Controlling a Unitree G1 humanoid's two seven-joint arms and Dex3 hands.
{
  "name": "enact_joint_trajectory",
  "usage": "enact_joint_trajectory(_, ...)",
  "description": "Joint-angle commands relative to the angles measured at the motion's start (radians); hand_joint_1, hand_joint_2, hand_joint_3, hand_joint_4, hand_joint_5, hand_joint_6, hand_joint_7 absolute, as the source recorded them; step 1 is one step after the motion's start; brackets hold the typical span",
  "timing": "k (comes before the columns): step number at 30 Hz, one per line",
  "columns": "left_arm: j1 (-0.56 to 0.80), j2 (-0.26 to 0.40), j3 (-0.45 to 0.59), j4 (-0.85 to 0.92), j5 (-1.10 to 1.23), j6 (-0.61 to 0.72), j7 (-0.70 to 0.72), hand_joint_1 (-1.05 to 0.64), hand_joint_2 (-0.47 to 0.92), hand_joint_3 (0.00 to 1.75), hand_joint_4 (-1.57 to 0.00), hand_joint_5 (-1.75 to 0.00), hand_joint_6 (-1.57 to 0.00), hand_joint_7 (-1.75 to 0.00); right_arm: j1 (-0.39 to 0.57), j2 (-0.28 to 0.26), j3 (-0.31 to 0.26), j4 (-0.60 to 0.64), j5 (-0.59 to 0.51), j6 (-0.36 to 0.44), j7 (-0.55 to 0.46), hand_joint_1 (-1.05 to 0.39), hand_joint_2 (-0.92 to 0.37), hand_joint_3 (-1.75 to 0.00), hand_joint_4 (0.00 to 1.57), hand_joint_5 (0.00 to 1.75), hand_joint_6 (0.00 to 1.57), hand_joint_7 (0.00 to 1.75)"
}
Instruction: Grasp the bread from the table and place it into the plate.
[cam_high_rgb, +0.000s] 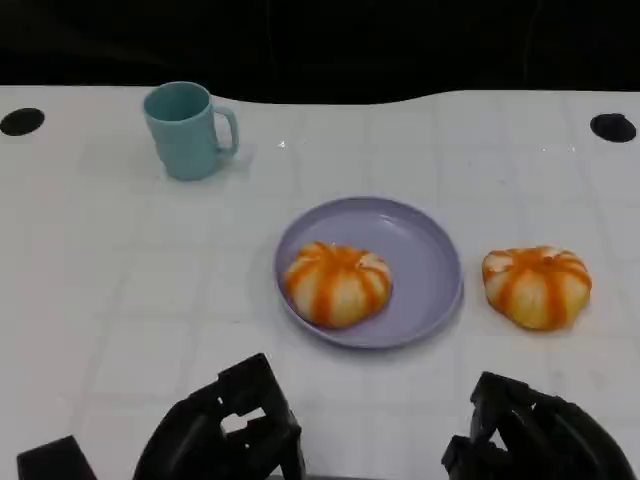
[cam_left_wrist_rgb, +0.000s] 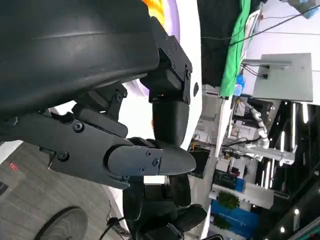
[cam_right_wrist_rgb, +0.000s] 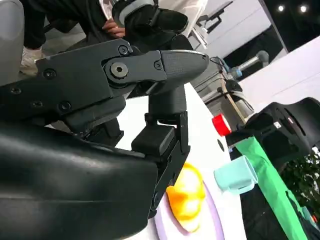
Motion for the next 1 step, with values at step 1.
enact_joint_trajectory(1, -0.011, 0.002, 0.013, -0.004, 0.002, 0.001, -0.008, -0.55, 0.92, 0.36, -0.78, -1.75, -0.54, -1.75, -0.003, -0.015, -0.015, -0.003, 0.003, -0.003, -0.003, -0.73, -0.92, -0.24, 0.88, 1.61, 0.79, 1.39)
